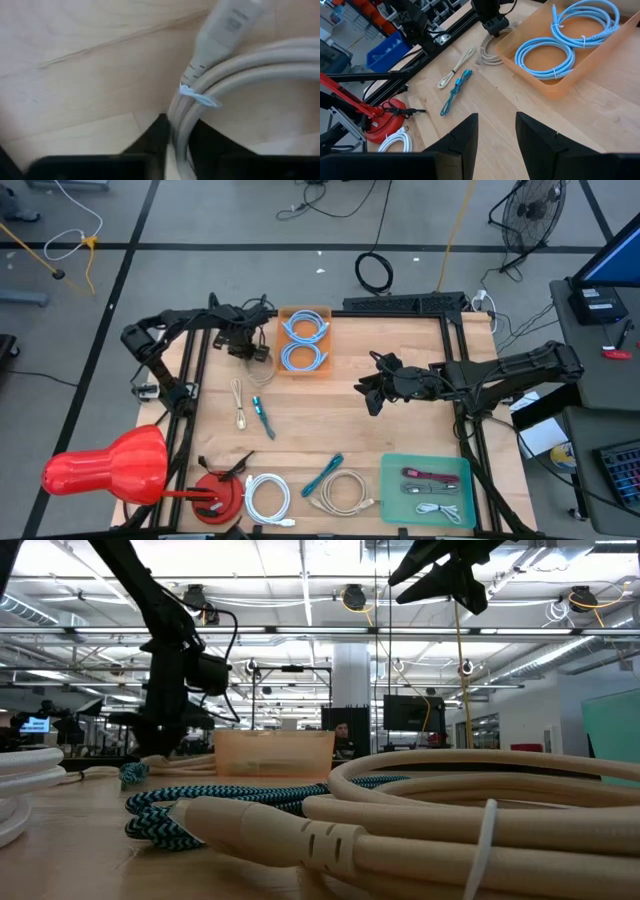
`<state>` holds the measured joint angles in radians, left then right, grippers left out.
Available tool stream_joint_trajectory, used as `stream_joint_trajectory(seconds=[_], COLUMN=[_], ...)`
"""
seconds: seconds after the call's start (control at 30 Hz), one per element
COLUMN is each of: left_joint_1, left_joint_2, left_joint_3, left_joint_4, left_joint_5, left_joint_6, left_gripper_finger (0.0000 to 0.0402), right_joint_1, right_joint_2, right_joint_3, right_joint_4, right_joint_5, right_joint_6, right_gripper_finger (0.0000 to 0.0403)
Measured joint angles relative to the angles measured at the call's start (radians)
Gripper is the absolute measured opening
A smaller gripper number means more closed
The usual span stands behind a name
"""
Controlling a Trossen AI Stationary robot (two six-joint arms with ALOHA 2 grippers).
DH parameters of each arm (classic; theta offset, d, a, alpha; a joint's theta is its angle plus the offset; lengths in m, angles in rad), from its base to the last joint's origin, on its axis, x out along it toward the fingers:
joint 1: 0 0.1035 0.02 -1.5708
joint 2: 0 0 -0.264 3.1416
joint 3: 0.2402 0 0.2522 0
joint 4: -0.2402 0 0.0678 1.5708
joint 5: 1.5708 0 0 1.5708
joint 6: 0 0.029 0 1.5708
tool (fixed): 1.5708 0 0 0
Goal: Pick & Place USB Port
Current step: Put the top brown usb cable into the orange bin
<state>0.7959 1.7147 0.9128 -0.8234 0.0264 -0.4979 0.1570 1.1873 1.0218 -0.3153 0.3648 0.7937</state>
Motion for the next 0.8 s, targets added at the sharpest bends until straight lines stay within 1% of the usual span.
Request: stream_joint_trajectory(seconds=[0.03,0.1,0.17,0.2,0.37,0.47,0.57,0.7,0.8], left_joint_1=[0.0,0.002,0.003,0.006,0.038,0.052,0.049,-0.007,-0.089], left_joint_2=[-0.005,-0.02,-0.038,-0.054,-0.188,-0.318,-0.482,-0.699,-0.834], left_joint_3=[-0.001,0.0,0.0,-0.003,-0.004,-0.002,-0.003,-0.002,-0.002], left_joint_4=[-0.009,-0.031,-0.06,-0.099,-0.222,-0.288,-0.297,-0.247,-0.181], left_joint_5=[0.004,0.001,-0.025,-0.039,-0.129,-0.153,-0.155,-0.176,-0.204], left_joint_6=[0.005,0.01,0.005,0.004,0.018,0.007,-0.021,-0.08,-0.166], left_gripper_finger=[0.0032,0.0031,0.0031,0.0031,0.0031,0.0031,0.0031,0.0031,0.0031], right_joint_1=[0.0,0.0,0.0,0.0,0.0,0.0,0.0,0.0,0.0], right_joint_2=[0.0,0.0,0.0,0.0,0.0,0.0,0.0,0.0,0.0], right_joint_3=[0.0,0.0,0.0,0.0,0.0,0.0,0.0,0.0,0.0], right_joint_4=[0.0,0.0,0.0,0.0,0.001,0.005,0.043,0.152,0.262], right_joint_5=[-0.001,-0.001,-0.002,-0.002,-0.002,-0.001,0.013,0.09,0.161], right_joint_6=[0.0,-0.001,-0.001,-0.001,0.002,0.005,0.019,0.036,0.028], right_gripper_finger=[0.0125,0.0125,0.0125,0.0125,0.0125,0.0125,0.0125,0.0125,0.0125])
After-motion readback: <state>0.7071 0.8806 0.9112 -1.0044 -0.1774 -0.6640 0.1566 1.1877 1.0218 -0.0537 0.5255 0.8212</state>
